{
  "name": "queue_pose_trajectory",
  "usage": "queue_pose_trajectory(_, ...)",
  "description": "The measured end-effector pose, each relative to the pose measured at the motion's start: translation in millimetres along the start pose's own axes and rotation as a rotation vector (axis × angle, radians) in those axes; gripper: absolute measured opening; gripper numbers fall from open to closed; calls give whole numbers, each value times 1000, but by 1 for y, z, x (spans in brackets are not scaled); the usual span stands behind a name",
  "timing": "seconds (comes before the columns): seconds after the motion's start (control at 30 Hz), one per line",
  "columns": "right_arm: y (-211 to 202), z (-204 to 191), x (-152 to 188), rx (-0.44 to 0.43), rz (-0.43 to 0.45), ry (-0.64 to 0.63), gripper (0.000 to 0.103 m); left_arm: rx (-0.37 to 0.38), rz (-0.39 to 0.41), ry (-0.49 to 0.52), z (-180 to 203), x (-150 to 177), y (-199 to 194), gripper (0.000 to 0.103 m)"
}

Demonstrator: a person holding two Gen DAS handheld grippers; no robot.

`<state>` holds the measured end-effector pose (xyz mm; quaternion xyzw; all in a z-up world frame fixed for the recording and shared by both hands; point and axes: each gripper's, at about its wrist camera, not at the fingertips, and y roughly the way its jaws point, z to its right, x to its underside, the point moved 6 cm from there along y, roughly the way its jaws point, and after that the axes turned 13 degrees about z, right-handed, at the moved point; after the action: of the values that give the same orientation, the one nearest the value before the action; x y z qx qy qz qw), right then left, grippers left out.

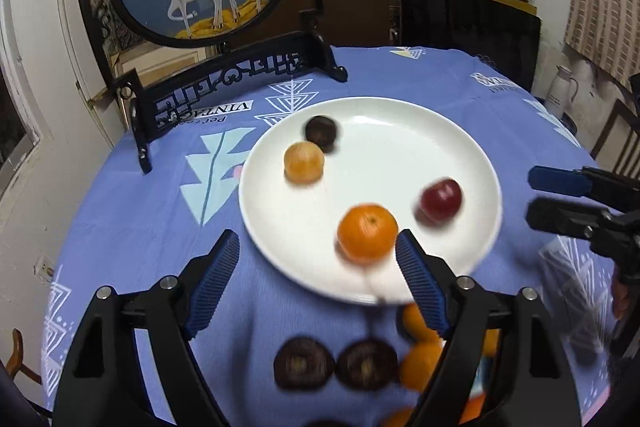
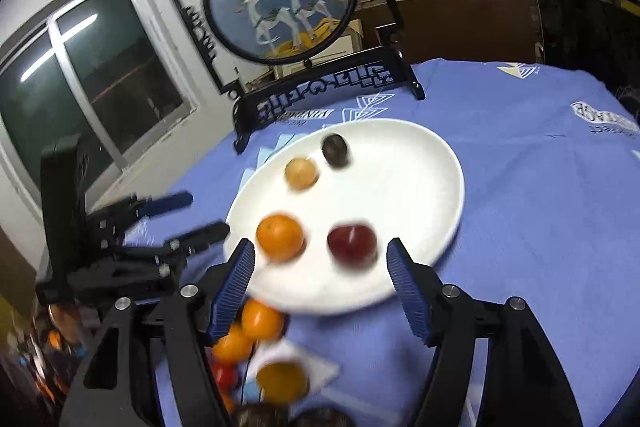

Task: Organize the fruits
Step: 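Open both tools and move them back to the fruit cluster, then grasp a mandarin orange with the left tool while the right tool grasps a red plum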

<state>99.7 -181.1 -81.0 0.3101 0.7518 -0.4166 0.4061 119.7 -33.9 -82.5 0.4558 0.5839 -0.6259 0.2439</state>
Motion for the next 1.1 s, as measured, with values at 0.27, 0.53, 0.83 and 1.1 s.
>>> queue_pose_trajectory(0.27,-75,-32,60,-2,-102,-213,73,50,38,112,25,24,-61,84)
queue_pose_trajectory(0.53,-91,-56,125,-42,-240,-297,73,77,13,190,43,55,-89,85)
queue_pose_trajectory(0.83,-77,-62,145,-64,-323,-325,37,159,-25,303,84,84,-97,85)
queue_pose_trajectory(1.1,-99,-28,136,3,-281,-237,37,219,-73,404,123,102,-79,70)
